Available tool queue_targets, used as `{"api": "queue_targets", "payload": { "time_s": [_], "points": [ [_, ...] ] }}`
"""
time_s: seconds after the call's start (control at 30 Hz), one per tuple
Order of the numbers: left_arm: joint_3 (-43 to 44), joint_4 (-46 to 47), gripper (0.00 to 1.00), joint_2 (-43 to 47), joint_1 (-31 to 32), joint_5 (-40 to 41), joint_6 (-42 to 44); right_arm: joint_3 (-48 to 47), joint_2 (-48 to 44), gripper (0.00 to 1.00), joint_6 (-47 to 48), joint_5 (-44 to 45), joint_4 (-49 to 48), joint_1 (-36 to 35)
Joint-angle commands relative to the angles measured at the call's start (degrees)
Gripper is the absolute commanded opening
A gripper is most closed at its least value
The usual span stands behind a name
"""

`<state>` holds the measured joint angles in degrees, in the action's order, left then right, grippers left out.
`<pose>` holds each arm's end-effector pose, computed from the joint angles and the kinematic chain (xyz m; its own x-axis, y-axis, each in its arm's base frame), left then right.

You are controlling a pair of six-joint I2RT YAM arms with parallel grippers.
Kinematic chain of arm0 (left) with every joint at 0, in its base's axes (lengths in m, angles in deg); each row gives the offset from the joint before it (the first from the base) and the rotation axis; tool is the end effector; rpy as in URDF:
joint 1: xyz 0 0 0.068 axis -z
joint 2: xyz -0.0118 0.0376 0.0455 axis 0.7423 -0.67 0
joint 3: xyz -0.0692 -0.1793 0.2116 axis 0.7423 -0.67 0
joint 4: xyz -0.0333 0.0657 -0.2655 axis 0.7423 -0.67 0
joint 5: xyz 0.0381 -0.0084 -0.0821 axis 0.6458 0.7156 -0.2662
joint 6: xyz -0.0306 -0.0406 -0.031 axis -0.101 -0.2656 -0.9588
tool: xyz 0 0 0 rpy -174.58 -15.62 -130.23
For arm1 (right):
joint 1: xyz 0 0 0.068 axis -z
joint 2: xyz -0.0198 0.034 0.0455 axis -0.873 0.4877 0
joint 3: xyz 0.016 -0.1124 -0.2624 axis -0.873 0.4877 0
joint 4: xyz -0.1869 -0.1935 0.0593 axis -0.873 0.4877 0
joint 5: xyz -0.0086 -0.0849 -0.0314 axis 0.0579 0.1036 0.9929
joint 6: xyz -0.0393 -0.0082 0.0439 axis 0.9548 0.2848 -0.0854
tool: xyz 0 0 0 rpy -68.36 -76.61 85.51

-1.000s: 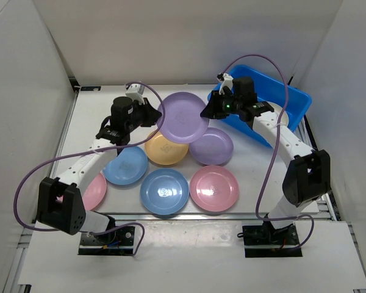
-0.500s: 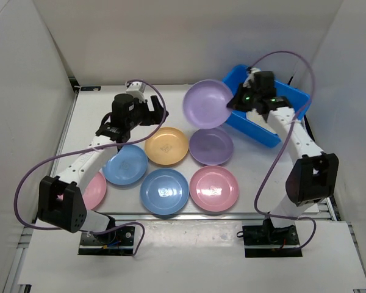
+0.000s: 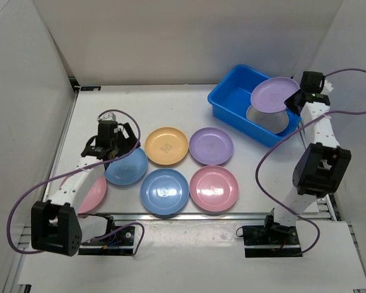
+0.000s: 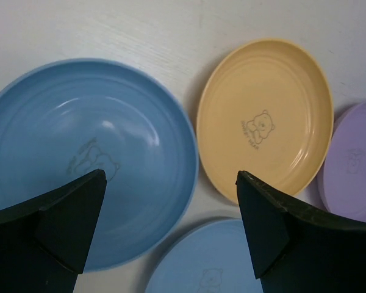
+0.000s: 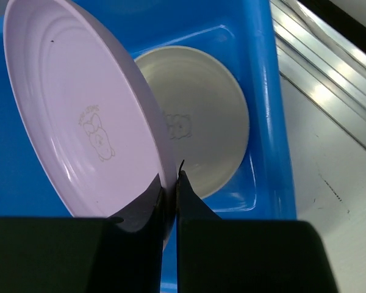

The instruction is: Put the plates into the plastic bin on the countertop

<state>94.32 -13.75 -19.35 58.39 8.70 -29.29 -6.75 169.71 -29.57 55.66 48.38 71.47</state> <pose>0.2642 -0.0466 0.2473 -0.6634 -0.4018 -0.6313 -0.2280 0.9121 -0.3408 0.4110 -0.0863 0.3352 -0.2785 0.6563 -0.7012 0.6364 0.6729 0.3771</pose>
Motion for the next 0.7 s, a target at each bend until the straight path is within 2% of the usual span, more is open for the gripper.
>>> {"api": "queue_targets", "payload": {
  "time_s": [0.0,0.2,0.37,0.47,0.5,0.53,0.6,0.63,0.67],
  "points": [
    [-2.0,-6.0,0.99,5.6,-0.8,4.3,-4.6,-3.3,4.1,0.00,-7.3,9.0,2.1,-0.5],
    [-4.3,-12.6,0.99,9.3,-1.4,6.9,-9.3,-3.6,10.6,0.00,-11.7,8.0,1.9,-1.3],
    [-6.1,-14.8,0.99,10.7,-1.9,5.8,-13.5,-3.6,13.8,0.02,-14.0,8.0,-0.2,-1.7],
    [-6.6,-15.7,0.99,11.0,-1.9,5.8,-15.8,-5.4,16.6,0.10,-14.9,6.8,1.9,-1.8],
    [-6.7,-15.9,0.99,11.4,-1.8,5.9,-16.0,-6.8,17.7,0.15,-15.4,6.6,3.0,-1.9],
    [-6.6,-16.8,0.99,11.7,-1.9,6.3,-16.7,-7.2,18.0,0.28,-15.4,6.8,3.8,-1.9],
    [-6.9,-17.8,0.99,12.1,-1.9,7.2,-17.7,-7.0,17.0,0.44,-15.4,7.5,4.4,-2.0],
    [-7.0,-18.5,0.99,12.3,-1.9,7.9,-18.7,-6.6,16.4,0.54,-15.1,7.7,4.0,-2.0],
    [-7.3,-19.2,0.99,12.4,-2.0,7.9,-19.1,-6.1,15.7,0.71,-14.7,8.0,3.3,-2.0]
  ]
}}
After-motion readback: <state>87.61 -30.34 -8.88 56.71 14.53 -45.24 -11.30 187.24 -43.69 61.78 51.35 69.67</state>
